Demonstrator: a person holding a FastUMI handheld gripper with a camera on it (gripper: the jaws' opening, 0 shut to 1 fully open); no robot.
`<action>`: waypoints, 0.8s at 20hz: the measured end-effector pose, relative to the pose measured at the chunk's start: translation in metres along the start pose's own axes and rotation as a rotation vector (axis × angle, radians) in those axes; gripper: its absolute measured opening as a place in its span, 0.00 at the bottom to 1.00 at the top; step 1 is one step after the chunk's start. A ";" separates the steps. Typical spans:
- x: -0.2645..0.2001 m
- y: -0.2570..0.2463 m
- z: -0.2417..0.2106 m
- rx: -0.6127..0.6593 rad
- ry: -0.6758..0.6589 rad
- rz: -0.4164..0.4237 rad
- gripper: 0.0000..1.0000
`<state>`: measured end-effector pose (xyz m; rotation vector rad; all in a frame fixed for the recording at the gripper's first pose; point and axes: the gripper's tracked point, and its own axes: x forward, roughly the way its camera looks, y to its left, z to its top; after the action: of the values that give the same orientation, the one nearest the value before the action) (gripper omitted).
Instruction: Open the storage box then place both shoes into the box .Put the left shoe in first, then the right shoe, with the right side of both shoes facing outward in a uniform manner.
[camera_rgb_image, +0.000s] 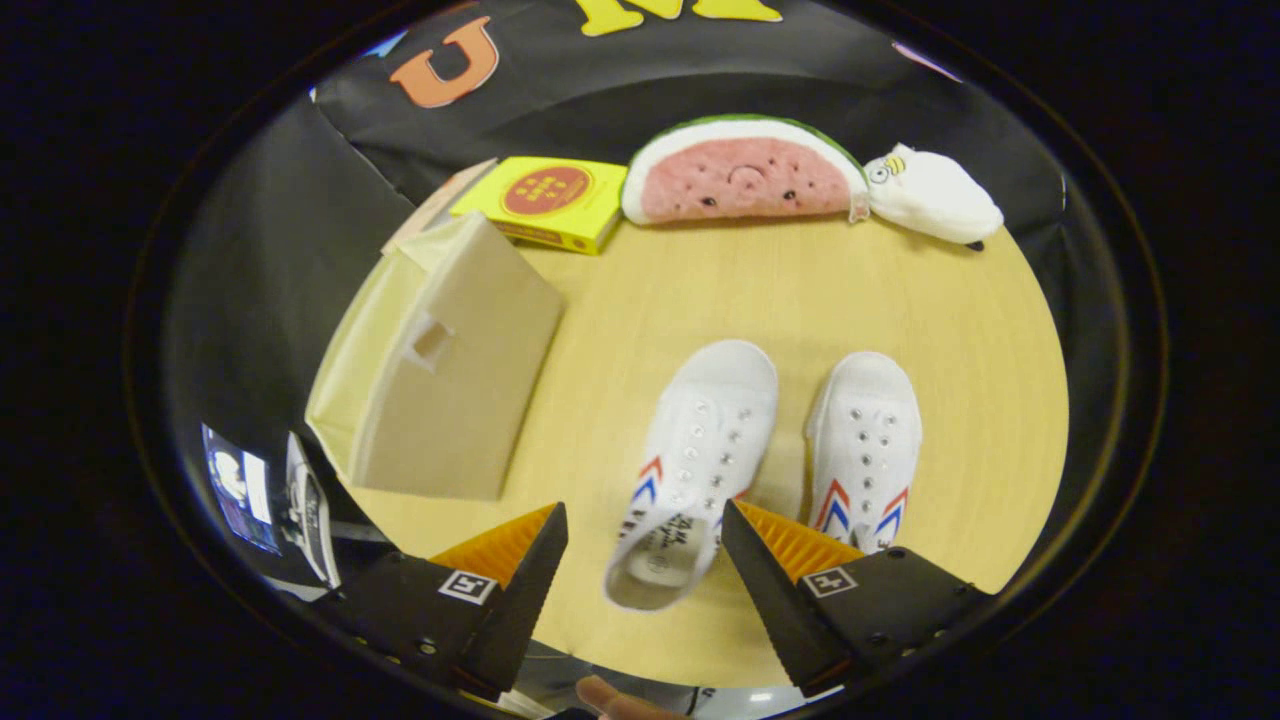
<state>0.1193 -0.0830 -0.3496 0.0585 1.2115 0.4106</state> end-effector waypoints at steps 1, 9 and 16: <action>0.010 -0.007 -0.009 -0.011 0.031 -0.010 0.95; 0.056 -0.036 -0.015 0.071 0.148 -0.061 0.68; 0.057 -0.025 -0.017 0.149 0.180 0.077 0.01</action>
<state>0.1272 -0.0901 -0.4133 0.2006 1.4194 0.3980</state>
